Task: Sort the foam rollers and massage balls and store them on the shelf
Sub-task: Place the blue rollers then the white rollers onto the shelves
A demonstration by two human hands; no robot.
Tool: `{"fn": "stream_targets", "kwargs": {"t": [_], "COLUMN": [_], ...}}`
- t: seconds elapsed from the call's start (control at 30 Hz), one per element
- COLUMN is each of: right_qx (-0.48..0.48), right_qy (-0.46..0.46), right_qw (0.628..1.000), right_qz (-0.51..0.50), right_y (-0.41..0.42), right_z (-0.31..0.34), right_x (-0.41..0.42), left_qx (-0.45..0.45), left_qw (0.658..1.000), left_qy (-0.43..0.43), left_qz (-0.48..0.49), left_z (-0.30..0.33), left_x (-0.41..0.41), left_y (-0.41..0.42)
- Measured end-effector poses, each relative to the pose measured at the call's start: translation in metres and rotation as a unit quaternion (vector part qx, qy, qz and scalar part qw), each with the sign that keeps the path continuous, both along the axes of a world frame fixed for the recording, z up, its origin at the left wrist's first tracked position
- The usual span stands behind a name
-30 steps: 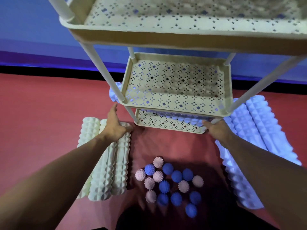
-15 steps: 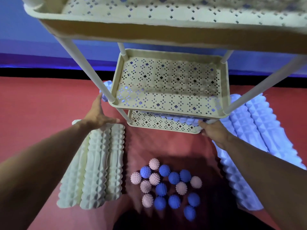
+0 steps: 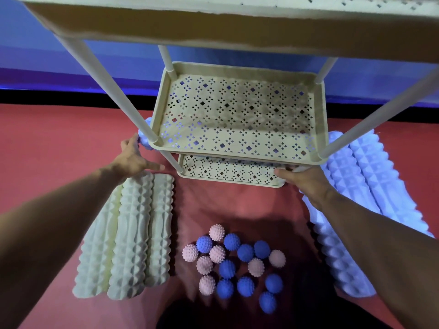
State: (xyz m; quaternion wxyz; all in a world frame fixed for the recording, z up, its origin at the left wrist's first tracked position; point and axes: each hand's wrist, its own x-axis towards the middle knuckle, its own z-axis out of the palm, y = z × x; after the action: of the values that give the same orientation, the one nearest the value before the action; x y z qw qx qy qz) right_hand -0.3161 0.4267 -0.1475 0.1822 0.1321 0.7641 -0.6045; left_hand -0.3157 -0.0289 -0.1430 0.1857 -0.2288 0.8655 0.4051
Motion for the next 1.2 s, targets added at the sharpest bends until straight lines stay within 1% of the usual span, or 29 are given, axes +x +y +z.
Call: {"fn": "stream_targets", "kwargs": {"t": [0.1,0.23,0.27,0.33,0.37,0.4,0.47,0.53,0.57,0.63,0.7,0.73,0.83,0.87,0.97,1.03,1.1,1.2], "right_qx": [0.051,0.064,0.071,0.080,0.085,0.092,0.110,0.126,0.133,0.142,0.151,0.155,0.161,0.161,0.166,0.164,0.157,0.141], "right_qy": [0.010,0.022,0.025,0.039,0.047,0.049,0.057,0.054,0.053,0.051,0.043,0.040,0.028,0.027,0.019,0.030,0.039,0.059], "right_qw": [0.998,0.998,0.997,0.996,0.995,0.994,0.992,0.991,0.990,0.988,0.987,0.986,0.985,0.985,0.985,0.985,0.985,0.983], "right_qz": [-0.025,-0.008,-0.013,-0.033,-0.039,-0.039,-0.021,0.005,0.014,0.026,0.034,0.039,0.051,0.051,0.049,0.051,0.051,0.099], "right_y": [0.011,0.019,0.018,0.016,0.015,0.013,0.010,0.005,0.001,-0.007,-0.013,-0.016,-0.020,-0.020,-0.018,-0.017,-0.014,-0.001], "right_z": [0.001,0.005,0.008,0.010,0.010,0.011,0.010,0.011,0.010,0.011,0.013,0.014,0.013,0.012,0.007,0.005,0.005,0.004], "right_x": [0.003,0.002,0.001,0.002,0.001,0.001,0.001,-0.001,-0.003,-0.007,-0.013,-0.017,-0.026,-0.027,-0.029,-0.029,-0.028,-0.022], "left_qx": [-0.007,0.013,0.014,0.013,0.017,0.015,0.014,0.031,0.043,0.051,0.049,0.047,0.015,0.018,-0.001,-0.027,-0.008,0.032], "left_qw": [0.999,0.998,0.997,0.993,0.992,0.992,0.997,0.999,0.998,0.998,0.998,0.998,1.000,1.000,1.000,0.998,0.997,0.996], "left_qy": [0.017,0.024,0.036,0.050,0.042,0.033,0.005,-0.029,-0.038,-0.021,-0.019,-0.017,-0.020,-0.015,-0.013,-0.037,-0.045,0.005], "left_qz": [-0.036,-0.054,-0.066,-0.109,-0.119,-0.119,-0.082,-0.020,0.006,0.018,0.022,0.027,0.018,0.017,-0.005,-0.052,-0.064,-0.084], "left_z": [-0.004,-0.009,-0.015,-0.056,-0.070,-0.066,-0.054,-0.028,-0.026,-0.039,-0.076,-0.077,-0.018,-0.008,-0.006,-0.004,-0.002,0.007], "left_x": [0.005,0.005,0.003,-0.006,-0.010,-0.010,-0.008,-0.003,-0.001,0.001,0.001,0.003,0.015,0.016,0.013,0.011,0.012,0.021], "left_y": [0.012,0.019,0.020,0.001,-0.004,0.002,0.016,0.036,0.039,0.031,0.010,0.007,0.044,0.054,0.057,0.049,0.039,0.041]}}
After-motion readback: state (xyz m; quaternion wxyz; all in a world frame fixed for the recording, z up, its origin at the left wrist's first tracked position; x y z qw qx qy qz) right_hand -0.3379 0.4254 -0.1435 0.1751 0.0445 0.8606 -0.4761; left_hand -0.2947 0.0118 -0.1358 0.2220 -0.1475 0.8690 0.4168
